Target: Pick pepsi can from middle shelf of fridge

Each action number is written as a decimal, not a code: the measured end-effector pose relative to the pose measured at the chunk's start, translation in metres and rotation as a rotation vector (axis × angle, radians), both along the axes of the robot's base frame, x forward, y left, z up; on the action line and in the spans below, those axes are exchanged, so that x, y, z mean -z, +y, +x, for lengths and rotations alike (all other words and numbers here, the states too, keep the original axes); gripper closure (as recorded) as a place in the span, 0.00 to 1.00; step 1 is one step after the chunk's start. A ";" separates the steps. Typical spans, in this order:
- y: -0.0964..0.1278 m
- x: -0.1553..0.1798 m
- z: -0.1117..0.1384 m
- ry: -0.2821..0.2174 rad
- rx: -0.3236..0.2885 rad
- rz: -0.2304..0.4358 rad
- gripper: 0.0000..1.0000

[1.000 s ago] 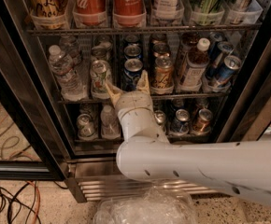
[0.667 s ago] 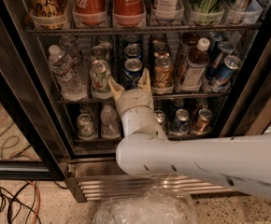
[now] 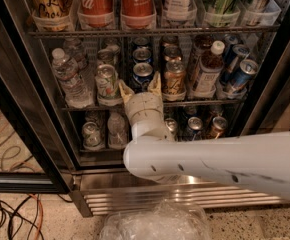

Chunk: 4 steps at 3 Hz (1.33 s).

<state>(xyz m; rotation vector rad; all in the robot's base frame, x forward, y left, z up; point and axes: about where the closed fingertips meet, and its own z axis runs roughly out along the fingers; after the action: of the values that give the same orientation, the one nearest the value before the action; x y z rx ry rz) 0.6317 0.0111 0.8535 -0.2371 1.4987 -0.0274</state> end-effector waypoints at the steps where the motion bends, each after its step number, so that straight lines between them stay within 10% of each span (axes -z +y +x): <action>1: 0.006 0.011 0.021 0.023 -0.004 0.011 0.29; 4: 0.006 0.011 0.022 0.023 -0.002 0.012 0.94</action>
Offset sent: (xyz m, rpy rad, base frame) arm 0.0177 0.0053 -0.0093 0.0085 0.0190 0.0033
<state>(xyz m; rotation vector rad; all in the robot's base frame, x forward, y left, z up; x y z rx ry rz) 0.6539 0.0172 0.8428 -0.2299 1.5206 -0.0140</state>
